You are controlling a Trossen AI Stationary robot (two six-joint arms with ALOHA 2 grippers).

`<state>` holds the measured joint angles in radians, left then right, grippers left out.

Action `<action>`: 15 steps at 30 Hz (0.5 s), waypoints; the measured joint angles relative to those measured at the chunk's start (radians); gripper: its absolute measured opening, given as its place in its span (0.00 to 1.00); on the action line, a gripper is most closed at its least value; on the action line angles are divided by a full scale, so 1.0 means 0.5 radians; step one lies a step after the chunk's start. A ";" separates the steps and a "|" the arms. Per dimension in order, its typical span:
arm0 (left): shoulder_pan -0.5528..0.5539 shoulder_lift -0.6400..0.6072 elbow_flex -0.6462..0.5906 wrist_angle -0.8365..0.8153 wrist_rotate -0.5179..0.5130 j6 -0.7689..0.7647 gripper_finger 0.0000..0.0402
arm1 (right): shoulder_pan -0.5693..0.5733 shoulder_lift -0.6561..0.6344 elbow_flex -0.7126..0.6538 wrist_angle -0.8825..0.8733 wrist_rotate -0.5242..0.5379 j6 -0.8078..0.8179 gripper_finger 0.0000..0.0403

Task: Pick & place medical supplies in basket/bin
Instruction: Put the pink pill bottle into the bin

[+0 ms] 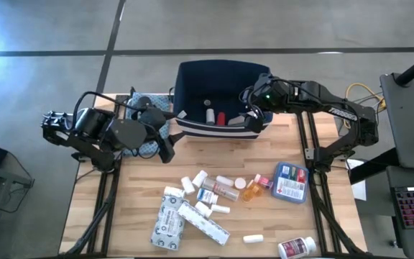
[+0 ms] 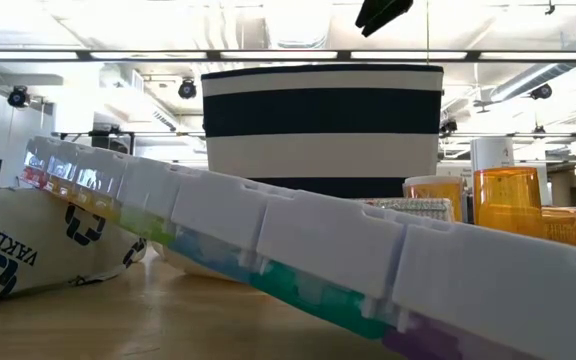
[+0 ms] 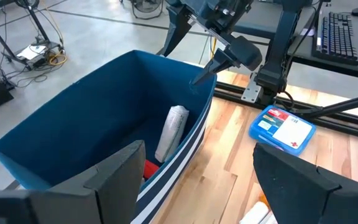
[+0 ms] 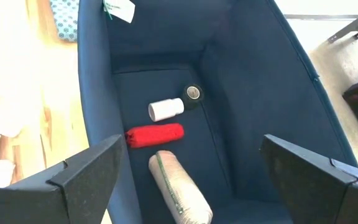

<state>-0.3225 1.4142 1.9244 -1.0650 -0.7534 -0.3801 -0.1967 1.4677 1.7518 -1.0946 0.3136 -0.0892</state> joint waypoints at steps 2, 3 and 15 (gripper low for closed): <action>0.000 0.000 -0.002 -0.002 0.000 0.000 0.69 | 0.000 0.000 0.000 0.000 0.000 0.001 0.91; 0.000 0.000 -0.002 -0.001 0.000 0.000 0.69 | 0.000 0.000 0.000 0.000 0.000 0.001 0.91; 0.005 0.003 -0.014 -0.002 -0.002 0.000 0.69 | -0.001 0.000 0.000 0.021 0.002 0.016 0.91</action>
<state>-0.3202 1.4155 1.9175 -1.0660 -0.7544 -0.3801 -0.1970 1.4677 1.7519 -1.0843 0.3145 -0.0811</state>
